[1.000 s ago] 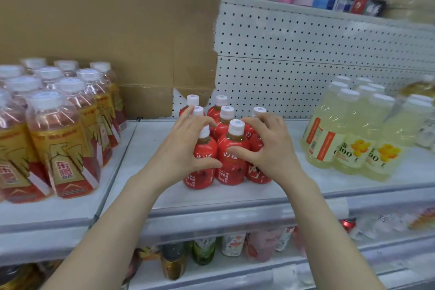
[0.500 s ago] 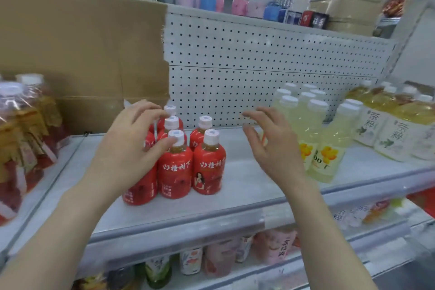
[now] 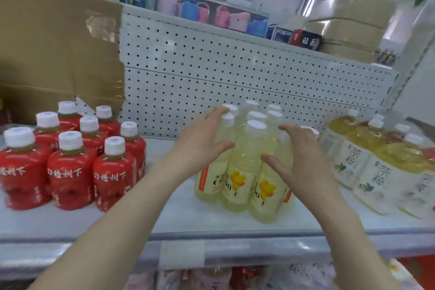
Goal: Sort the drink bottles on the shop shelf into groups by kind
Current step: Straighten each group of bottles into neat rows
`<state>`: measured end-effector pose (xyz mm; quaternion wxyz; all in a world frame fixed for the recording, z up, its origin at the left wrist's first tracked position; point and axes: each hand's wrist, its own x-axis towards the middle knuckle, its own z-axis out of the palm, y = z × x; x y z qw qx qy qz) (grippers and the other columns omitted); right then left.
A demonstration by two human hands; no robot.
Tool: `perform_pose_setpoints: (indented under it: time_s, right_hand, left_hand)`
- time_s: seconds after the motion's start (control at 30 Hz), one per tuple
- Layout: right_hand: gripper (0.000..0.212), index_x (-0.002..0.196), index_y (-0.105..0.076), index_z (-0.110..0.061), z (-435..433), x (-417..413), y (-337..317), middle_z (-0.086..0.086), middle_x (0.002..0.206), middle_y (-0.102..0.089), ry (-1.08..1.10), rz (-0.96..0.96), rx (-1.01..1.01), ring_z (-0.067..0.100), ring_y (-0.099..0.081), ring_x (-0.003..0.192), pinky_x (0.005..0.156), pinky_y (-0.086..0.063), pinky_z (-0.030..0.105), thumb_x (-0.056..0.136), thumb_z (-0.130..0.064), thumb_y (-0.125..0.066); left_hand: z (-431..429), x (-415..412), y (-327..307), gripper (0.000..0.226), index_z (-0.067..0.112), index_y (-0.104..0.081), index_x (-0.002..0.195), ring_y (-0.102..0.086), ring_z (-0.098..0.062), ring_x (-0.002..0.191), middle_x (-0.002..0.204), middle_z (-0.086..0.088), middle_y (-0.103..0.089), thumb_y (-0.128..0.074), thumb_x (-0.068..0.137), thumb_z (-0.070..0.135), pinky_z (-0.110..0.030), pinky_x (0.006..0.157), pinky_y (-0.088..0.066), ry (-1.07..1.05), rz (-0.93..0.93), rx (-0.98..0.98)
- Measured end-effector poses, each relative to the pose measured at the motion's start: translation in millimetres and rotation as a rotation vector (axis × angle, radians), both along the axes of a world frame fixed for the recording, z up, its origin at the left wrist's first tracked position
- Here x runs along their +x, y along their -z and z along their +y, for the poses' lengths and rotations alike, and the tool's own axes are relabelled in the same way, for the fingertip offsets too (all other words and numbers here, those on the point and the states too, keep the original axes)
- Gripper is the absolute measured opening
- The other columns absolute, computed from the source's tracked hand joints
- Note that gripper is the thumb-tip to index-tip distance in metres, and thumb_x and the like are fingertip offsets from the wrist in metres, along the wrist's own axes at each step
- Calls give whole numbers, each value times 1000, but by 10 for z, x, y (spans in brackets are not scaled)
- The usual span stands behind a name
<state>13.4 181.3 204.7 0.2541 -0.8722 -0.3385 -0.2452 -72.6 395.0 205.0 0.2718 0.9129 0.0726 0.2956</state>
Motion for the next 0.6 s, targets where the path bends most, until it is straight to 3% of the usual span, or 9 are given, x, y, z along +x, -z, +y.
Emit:
perform_pose_setpoints:
  time_s: [0.1, 0.17, 0.2, 0.33, 0.47, 0.6]
  right_hand:
    - [58, 139, -48, -27, -19, 92, 48, -2, 135, -48, -48, -28, 29, 18, -56, 113, 76, -39, 29, 89, -50, -68]
    - [55, 138, -48, -27, -27, 127, 28, -3, 135, -48, -51, -32, 16, 19, -57, 111, 74, -38, 29, 91, -51, -63]
    - [54, 138, -48, -27, -31, 144, 27, -3, 135, -48, -61, -29, 7, 19, -57, 111, 74, -37, 29, 92, -51, -62]
    - [43, 128, -57, -25, -48, 176, -53, -3, 126, -54, -89, -38, 19, 21, -55, 113, 79, -37, 29, 93, -51, -57]
    - [36, 123, -66, -21, 111, 139, -440, -1, 124, -59, -127, -131, 86, 20, -53, 117, 84, -38, 30, 99, -44, -52]
    - [40, 141, -53, -28, 718, 175, -842, -2, 137, -57, -167, -105, -206, 21, -52, 125, 93, -40, 33, 103, -39, -50]
  left_hand:
    - [-81, 46, 60, 63, 33, -32, 145, -58, -23, 98, 114, -2, -62, -67, 92, 29, -33, 77, -43, -65, -40, -66]
    - [-79, 2, 46, 60, 35, -32, 142, -54, -16, 79, 95, 4, -60, -66, 93, 29, -31, 64, -39, -93, -11, -39]
    - [-74, -37, 37, 60, 37, -32, 141, -55, -15, 80, 96, 6, -60, -67, 92, 29, -31, 64, -40, -99, 4, -37]
    - [-43, -231, 24, 59, 42, -33, 136, -64, -21, 102, 113, 3, -66, -69, 90, 30, -45, 89, -53, -81, 9, -80]
    - [51, -324, 23, 56, 40, -34, 134, -64, -19, 97, 107, 5, -65, -68, 91, 29, -44, 85, -54, -123, -21, -67]
    - [147, -330, 12, 56, 38, -34, 135, -62, -20, 94, 104, 6, -63, -68, 92, 28, -41, 82, -52, -156, -25, -70]
